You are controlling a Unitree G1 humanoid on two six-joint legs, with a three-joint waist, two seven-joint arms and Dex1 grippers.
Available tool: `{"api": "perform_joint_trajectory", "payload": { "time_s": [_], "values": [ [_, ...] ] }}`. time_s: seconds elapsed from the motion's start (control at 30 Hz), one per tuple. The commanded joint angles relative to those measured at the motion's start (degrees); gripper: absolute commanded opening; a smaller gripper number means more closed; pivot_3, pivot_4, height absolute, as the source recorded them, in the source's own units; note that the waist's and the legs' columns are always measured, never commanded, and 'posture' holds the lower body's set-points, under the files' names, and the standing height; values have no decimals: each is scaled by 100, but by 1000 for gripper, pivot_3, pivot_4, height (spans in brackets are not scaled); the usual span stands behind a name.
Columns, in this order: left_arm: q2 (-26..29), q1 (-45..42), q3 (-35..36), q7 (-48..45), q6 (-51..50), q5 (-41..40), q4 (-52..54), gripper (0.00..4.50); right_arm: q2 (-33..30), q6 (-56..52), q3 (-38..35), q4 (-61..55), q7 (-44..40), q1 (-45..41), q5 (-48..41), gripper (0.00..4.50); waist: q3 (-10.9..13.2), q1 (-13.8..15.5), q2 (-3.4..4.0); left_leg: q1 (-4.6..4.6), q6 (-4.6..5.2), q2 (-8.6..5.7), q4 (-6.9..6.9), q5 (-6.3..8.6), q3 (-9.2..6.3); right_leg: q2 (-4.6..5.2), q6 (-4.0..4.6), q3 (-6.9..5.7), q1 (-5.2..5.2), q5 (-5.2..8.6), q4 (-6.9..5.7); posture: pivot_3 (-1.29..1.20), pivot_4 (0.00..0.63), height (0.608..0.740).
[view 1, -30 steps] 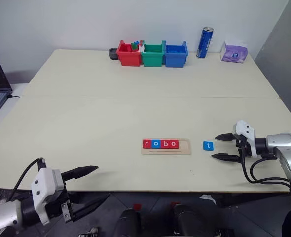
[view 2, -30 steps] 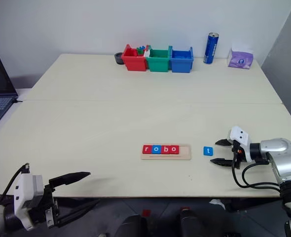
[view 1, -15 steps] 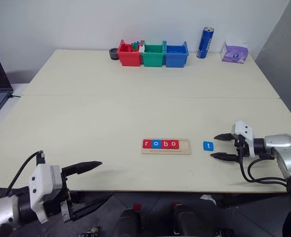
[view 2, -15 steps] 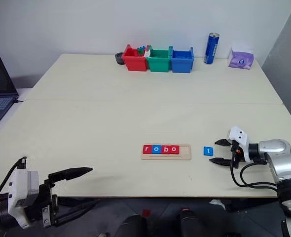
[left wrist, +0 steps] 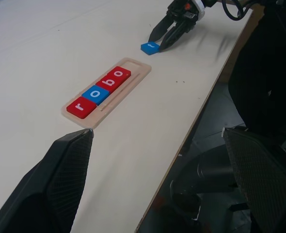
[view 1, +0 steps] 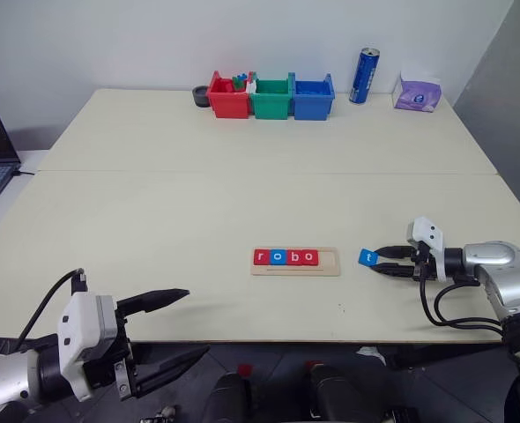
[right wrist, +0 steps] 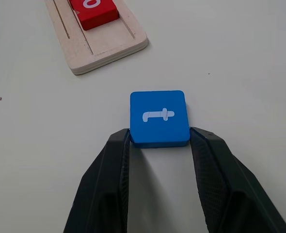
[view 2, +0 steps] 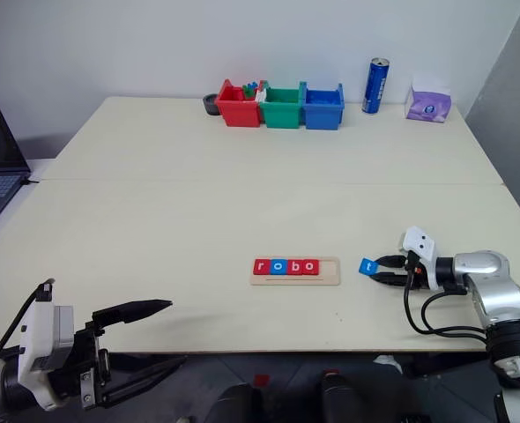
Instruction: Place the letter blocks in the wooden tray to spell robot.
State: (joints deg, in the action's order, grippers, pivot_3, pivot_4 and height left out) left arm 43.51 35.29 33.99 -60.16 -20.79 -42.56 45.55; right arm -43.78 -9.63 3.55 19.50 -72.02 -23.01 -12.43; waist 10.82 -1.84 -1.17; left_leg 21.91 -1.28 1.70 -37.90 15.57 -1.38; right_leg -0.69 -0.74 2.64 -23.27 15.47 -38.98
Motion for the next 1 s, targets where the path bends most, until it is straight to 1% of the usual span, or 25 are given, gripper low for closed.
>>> {"api": "perform_joint_trajectory", "payload": {
  "time_s": [0.03, 0.23, 0.37, 0.77, 1.0],
  "values": [
    [-27, 34, 65, 10, 78, -34, 158, 4500, 20, 10, -41, -312, -10, -78, -57, 1464, 0, 0, 0, 0, 0, 0, 0, 0, 0, 0, 0, 0, 0, 0, 0, 0, 150, 740],
    [-15, 39, 87, -42, 102, -23, 121, 4500, 85, -229, 77, -997, -111, -104, -164, 1464, 0, 0, 0, 0, 0, 1, 0, 0, -2, -1, 0, -1, 0, 0, 0, 0, 150, 740],
    [-8, 13, 73, -47, 93, -17, 116, 4500, 212, -289, 225, -1226, -68, -221, -93, 1464, 0, 0, 0, 0, 0, 2, 0, 0, -3, -1, 0, -1, 0, 0, -1, 0, 150, 740],
    [-64, 93, 64, -67, 134, 23, 159, 4500, 588, 313, 809, -663, -131, -745, 354, 1464, 0, 0, 0, 0, 0, 2, 0, 0, -2, 0, 1, -2, -1, 0, 0, 0, 150, 740],
    [-113, 209, 120, -99, 192, 59, 168, 4500, 709, 525, 931, -383, -152, -886, 504, 1464, 0, 0, 0, 1, 0, 2, 0, 0, -3, 0, 3, -2, -1, 1, 0, 0, 150, 740]
  ]
}}
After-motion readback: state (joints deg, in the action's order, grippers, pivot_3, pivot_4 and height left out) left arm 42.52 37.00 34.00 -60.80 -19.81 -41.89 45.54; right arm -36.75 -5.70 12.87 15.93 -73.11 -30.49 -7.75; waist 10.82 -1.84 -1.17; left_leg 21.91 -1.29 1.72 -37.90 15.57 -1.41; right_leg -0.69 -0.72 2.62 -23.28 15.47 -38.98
